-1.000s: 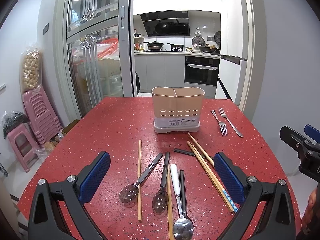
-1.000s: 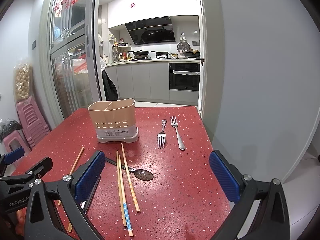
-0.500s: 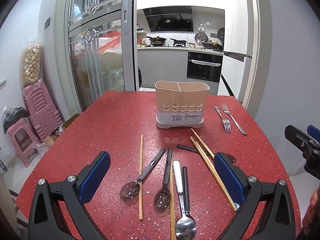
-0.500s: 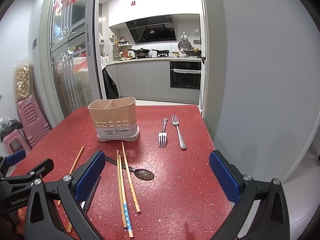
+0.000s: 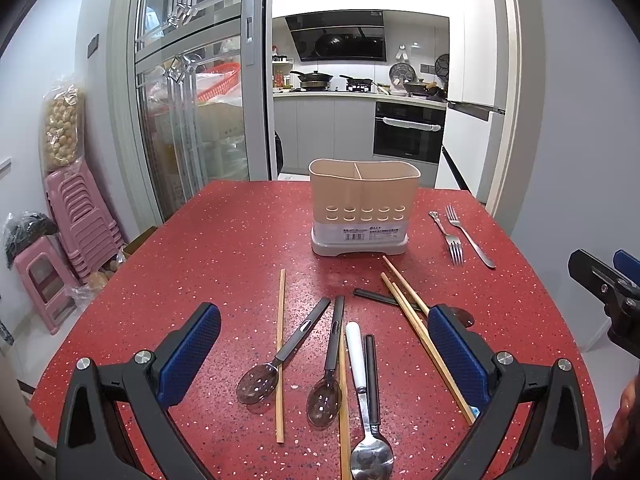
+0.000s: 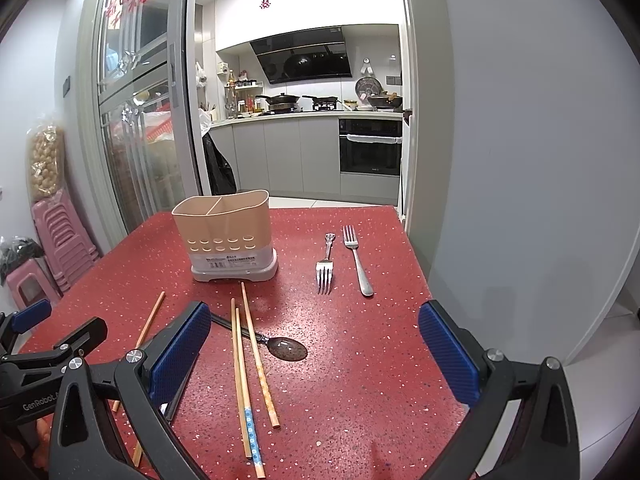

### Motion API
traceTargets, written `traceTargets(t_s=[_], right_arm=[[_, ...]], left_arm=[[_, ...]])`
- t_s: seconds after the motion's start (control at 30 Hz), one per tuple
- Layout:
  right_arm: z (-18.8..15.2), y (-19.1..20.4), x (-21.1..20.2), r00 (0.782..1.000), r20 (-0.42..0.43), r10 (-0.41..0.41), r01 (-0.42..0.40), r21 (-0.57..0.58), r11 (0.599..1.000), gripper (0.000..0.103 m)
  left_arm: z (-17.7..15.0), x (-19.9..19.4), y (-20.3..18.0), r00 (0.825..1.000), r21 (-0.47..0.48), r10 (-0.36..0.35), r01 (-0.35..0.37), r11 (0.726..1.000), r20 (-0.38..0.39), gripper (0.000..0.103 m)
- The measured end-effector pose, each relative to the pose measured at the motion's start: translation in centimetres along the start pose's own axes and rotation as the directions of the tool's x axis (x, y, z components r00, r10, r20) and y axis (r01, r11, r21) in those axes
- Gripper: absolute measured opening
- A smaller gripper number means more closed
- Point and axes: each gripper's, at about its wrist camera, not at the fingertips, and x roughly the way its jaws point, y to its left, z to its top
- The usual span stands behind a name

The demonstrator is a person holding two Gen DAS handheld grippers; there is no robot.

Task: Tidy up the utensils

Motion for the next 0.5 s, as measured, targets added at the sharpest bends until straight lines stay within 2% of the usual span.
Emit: traceTargets(t_s=[0.3, 0.5], right_arm=[[-0.2, -0.2, 0.5, 1.000, -0.014, 0.000, 0.000, 0.000, 1.000, 0.103], [-0.3, 0.0, 1.5, 0.999, -0.043, 0.014, -0.014, -0.007, 1.000, 0.103]], left_arm=[[0.1, 0.7, 0.5, 1.000, -0.010, 0.003, -0.004, 1.000, -0.015, 0.103], [-0.3, 2.1, 1.2, 0.998, 0.000, 0.013, -0.013, 1.000, -0.053, 0.103]])
